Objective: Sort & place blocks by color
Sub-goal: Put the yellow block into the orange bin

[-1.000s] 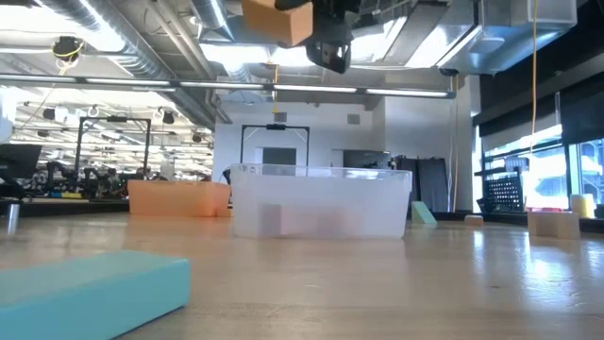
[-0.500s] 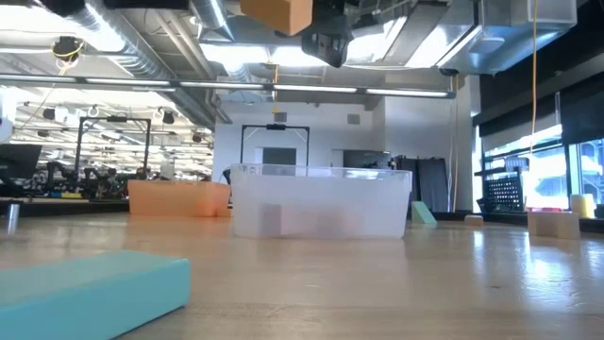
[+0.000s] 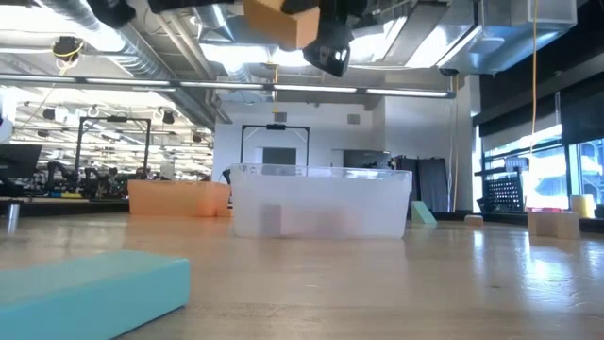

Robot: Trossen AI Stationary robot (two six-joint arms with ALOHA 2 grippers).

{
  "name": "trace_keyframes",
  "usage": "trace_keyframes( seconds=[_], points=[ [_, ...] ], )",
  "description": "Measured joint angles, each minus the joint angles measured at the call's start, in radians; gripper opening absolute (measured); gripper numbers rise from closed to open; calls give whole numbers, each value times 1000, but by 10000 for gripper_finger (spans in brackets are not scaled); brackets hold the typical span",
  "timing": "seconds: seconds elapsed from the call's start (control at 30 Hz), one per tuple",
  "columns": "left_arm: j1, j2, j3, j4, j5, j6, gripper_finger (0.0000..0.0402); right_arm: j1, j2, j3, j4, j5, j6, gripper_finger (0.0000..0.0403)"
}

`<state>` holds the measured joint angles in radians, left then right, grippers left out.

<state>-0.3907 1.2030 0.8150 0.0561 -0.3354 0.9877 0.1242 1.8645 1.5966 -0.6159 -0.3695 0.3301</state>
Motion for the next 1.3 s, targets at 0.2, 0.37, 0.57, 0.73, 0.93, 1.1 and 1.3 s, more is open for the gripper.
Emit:
trace_keyframes(
  seconds=[0.2,0.37,0.57,0.73,0.93,1.1,1.3],
  points=[
    [44,4,0,5,134,-19,181,0,0,-15,5,0,0,130],
    [70,4,0,5,188,-41,181,0,0,-15,15,-1,-3,130],
    [97,23,-1,-2,254,-88,181,0,0,-15,18,-13,-23,130],
    [109,51,-1,11,255,-88,181,-1,0,-16,26,-24,-25,130],
    [112,102,0,85,256,-88,181,-1,0,-16,28,-26,-26,130],
    [112,133,0,118,249,-87,181,0,0,-16,29,-27,-29,130],
    [111,140,0,137,234,-98,179,0,0,-16,28,-28,-44,130]
  ],
)
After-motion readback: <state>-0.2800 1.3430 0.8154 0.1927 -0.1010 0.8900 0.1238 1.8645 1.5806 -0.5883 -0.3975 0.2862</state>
